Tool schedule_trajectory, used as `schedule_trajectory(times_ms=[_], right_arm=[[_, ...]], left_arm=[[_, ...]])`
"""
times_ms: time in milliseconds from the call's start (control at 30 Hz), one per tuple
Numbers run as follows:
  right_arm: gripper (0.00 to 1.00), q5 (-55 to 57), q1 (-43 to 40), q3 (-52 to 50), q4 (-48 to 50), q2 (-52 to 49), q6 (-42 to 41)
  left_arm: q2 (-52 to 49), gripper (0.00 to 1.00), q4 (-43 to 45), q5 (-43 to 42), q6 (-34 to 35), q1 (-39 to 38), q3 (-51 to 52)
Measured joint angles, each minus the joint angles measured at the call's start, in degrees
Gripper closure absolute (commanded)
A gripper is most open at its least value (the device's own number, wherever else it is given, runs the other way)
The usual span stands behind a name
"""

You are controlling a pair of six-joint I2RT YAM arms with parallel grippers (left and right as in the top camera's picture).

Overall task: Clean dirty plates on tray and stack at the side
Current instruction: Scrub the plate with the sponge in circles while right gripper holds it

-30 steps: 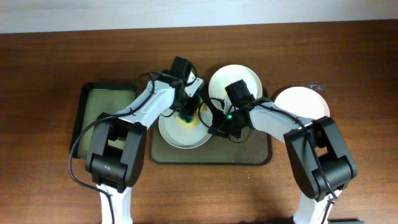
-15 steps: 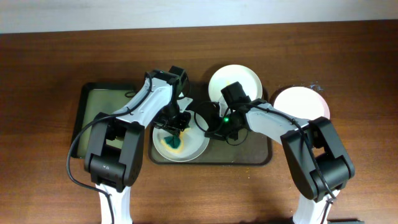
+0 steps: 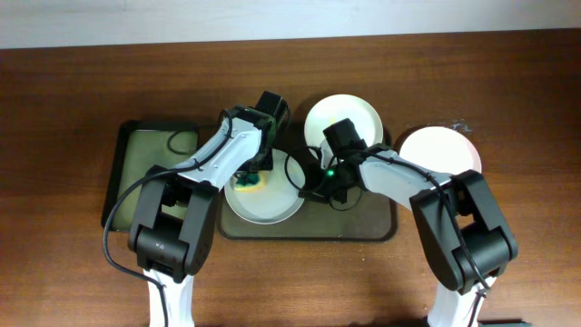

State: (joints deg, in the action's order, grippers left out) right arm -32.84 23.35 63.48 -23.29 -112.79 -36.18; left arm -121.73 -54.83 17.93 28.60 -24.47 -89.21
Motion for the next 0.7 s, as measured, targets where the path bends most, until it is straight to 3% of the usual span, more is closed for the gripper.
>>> schedule_trajectory(times_ms=[133, 300, 500, 567, 700], right_arm=[[0.96, -0.13, 0.04, 0.0, -0.11, -0.04, 0.42], [0.96, -0.5, 0.04, -0.02, -0.68, -0.04, 1.66], [0.96, -0.52, 0.04, -0.02, -0.76, -0.04, 1.7], [0.96, -0.7, -0.02, -0.02, -0.92, -0.04, 1.77], [0.96, -0.7, -0.02, -0.02, -0.9, -0.04, 0.83]], left_arm=[[0.0, 1.0, -7.04, 0.11, 5.33, -0.09, -0.07], [0.0, 1.0, -14.62, -15.85, -7.58, 1.18, -0.15], [0.0, 1.0, -13.44, -23.63, -18.58, -6.54, -0.15], [0.0, 1.0, -12.17, -23.08, -18.29, -8.28, -0.15], [0.0, 1.0, -10.86, -17.75, -11.1, -7.69, -0.15]])
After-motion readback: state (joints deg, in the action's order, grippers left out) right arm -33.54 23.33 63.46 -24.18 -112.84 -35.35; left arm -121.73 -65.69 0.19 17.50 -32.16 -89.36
